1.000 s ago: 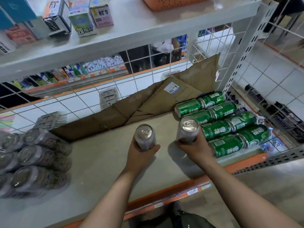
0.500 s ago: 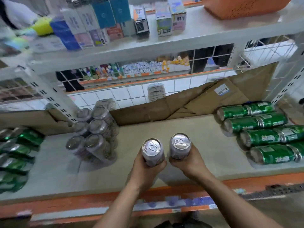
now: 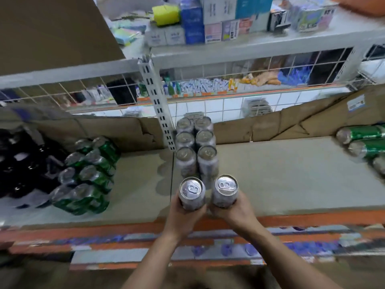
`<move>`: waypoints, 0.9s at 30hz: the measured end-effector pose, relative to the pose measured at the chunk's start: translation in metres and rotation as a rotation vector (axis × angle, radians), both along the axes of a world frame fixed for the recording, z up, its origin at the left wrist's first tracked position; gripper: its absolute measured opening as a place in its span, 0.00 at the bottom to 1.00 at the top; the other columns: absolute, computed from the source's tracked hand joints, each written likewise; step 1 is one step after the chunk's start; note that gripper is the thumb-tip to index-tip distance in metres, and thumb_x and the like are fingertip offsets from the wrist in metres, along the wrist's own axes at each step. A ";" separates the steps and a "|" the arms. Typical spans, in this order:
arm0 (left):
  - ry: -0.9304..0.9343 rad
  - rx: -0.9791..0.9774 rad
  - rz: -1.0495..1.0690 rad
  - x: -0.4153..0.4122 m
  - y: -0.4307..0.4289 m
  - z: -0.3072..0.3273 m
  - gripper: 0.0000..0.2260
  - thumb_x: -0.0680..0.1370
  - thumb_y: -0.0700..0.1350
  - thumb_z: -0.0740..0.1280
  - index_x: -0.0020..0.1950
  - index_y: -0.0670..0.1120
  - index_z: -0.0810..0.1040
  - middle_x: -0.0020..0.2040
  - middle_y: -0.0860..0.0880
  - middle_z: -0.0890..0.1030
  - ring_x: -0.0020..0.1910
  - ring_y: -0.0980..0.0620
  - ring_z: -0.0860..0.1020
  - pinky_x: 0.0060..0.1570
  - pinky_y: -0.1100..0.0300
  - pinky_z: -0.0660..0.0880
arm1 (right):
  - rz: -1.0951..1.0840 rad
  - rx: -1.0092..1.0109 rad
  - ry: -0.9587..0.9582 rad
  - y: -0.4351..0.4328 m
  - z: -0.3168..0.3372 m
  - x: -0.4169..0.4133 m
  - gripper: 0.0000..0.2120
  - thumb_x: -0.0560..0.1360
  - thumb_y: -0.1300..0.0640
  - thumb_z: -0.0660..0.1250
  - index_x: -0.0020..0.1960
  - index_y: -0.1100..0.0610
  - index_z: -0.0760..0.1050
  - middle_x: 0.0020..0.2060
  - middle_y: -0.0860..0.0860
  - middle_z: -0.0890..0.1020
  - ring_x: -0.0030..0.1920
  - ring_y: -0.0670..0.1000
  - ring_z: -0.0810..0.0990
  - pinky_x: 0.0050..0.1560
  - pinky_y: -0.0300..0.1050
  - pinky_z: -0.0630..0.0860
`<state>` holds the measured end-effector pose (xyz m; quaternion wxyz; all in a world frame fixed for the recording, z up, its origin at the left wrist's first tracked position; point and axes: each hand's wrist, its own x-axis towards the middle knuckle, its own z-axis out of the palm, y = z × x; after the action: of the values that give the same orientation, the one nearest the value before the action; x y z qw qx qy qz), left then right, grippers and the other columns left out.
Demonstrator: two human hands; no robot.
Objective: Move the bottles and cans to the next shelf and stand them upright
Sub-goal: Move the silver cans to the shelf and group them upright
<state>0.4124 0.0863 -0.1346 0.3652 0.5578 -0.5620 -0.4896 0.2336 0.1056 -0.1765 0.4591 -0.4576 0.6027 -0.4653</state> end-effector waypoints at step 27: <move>-0.309 0.143 -0.060 0.015 -0.036 -0.021 0.26 0.70 0.48 0.80 0.64 0.47 0.76 0.59 0.47 0.84 0.58 0.47 0.82 0.49 0.63 0.72 | 0.038 -0.028 0.349 -0.024 0.017 0.008 0.23 0.68 0.48 0.79 0.60 0.51 0.77 0.55 0.51 0.84 0.57 0.48 0.83 0.54 0.55 0.80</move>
<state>0.4277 0.0504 -0.1554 0.2191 0.6340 -0.5914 -0.4476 0.2416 0.0814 -0.1596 0.3498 -0.5491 0.6579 -0.3785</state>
